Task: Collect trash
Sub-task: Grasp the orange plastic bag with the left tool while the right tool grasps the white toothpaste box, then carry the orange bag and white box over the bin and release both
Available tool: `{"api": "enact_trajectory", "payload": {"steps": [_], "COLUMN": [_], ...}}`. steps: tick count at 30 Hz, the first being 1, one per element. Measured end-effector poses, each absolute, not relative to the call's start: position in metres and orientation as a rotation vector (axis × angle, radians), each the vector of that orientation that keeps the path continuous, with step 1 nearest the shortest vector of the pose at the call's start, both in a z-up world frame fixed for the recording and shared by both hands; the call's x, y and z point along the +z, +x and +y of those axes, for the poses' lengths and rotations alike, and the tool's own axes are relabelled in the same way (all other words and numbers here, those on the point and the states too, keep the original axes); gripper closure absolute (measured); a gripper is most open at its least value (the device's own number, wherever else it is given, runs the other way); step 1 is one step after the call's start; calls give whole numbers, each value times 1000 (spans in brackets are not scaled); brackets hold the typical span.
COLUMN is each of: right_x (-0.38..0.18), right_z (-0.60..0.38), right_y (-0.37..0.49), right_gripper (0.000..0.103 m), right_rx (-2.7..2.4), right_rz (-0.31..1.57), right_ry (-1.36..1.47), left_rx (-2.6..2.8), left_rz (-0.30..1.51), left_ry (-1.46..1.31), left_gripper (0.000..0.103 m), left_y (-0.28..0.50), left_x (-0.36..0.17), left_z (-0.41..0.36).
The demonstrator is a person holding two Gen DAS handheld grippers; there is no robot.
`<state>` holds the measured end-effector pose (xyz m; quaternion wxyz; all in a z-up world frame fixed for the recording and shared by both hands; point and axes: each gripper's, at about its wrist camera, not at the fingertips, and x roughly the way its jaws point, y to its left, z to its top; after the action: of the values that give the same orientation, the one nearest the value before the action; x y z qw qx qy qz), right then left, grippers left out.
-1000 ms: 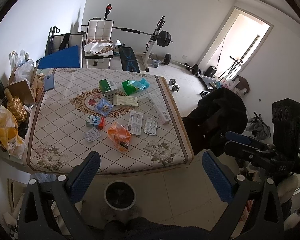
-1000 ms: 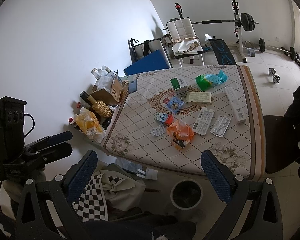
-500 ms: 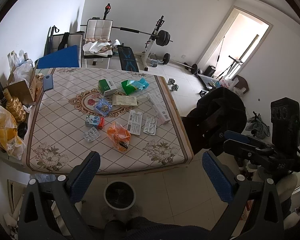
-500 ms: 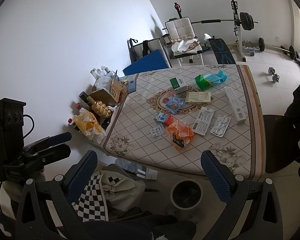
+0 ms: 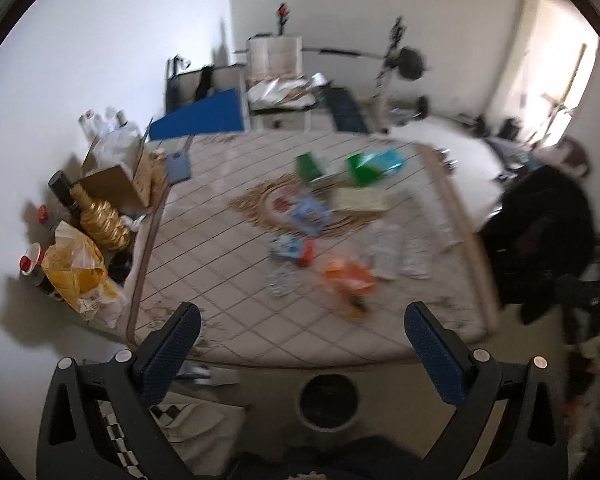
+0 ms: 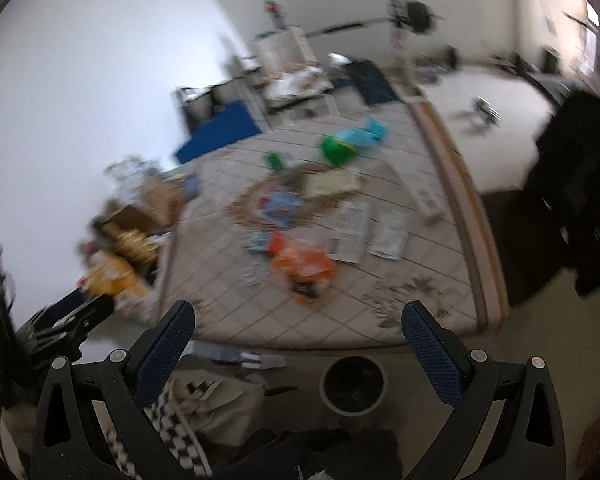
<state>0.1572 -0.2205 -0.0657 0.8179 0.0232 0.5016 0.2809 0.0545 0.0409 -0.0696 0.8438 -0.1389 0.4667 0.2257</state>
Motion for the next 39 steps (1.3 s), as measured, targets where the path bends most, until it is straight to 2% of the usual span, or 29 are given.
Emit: {"api": "enact_trajectory", "payload": {"steps": [7, 14, 17, 19, 22, 25, 26, 28, 29, 31, 39], "right_x": [-158, -262, -298, -322, -351, -375, -381, -393, -394, -396, -387], "right_z": [-211, -187, -168, -154, -133, -114, -110, -101, -98, -91, -97], "right_y": [257, 402, 455, 487, 521, 542, 546, 551, 551, 550, 524], "right_gripper": [0, 0, 0, 0, 6, 14, 17, 32, 31, 49, 52], "right_rx": [394, 348, 359, 374, 403, 435, 445, 459, 459, 476, 503], "right_rz": [1198, 1302, 1330, 1353, 1379, 1408, 1418, 1436, 1421, 1384, 1334], "right_ry": [5, -119, -188, -238, -306, -343, -349, -371, -389, -435, -442], "left_rx": [525, 591, 635, 660, 707, 745, 756, 772, 778, 787, 803], "left_rz": [1218, 1378, 1411, 1430, 1445, 1433, 1431, 1431, 1429, 1427, 1377], "left_ry": [-462, -634, -699, -728, -737, -737, -732, -723, -715, -687, -560], "left_gripper": [0, 1, 19, 39, 62, 71, 73, 76, 77, 79, 81], "left_y": [126, 196, 222, 236, 249, 254, 255, 257, 258, 262, 273], "left_x": [-196, -301, -334, -349, -361, -362, -362, -360, -359, -355, -320], "left_z": [76, 78, 83, 86, 89, 89, 88, 86, 85, 80, 60]}}
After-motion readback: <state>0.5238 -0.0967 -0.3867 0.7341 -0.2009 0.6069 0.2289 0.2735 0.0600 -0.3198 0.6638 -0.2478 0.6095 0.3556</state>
